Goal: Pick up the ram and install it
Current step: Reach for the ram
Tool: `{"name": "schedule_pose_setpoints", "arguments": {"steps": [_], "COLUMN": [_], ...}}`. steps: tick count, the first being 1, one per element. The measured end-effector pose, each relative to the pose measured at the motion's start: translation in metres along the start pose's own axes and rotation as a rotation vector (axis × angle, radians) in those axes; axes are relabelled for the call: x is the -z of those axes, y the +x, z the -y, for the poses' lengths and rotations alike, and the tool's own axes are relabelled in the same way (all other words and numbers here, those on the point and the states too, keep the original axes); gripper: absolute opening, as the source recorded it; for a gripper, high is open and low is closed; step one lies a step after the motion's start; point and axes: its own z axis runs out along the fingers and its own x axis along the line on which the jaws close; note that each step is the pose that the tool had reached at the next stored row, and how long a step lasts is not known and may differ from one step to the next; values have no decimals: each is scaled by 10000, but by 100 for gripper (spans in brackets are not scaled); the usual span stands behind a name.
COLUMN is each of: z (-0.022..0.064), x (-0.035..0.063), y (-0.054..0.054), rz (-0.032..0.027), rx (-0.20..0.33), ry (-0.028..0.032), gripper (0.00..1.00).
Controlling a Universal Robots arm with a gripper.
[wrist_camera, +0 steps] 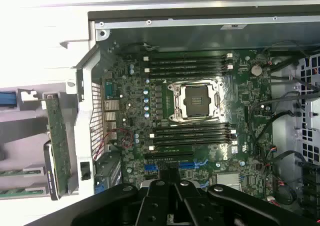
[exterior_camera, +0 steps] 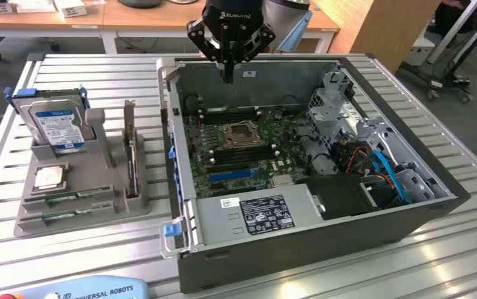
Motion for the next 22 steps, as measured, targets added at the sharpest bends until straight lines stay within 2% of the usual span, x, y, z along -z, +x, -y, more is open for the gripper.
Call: {"name": "schedule_pose_setpoints", "arguments": {"steps": [14, 22], "z": [2, 13], "x": [1, 4], "y": [19, 175], "rz": [0, 0], "rx": [-1, 0], "ry": [1, 1], "gripper": [10, 10]}}
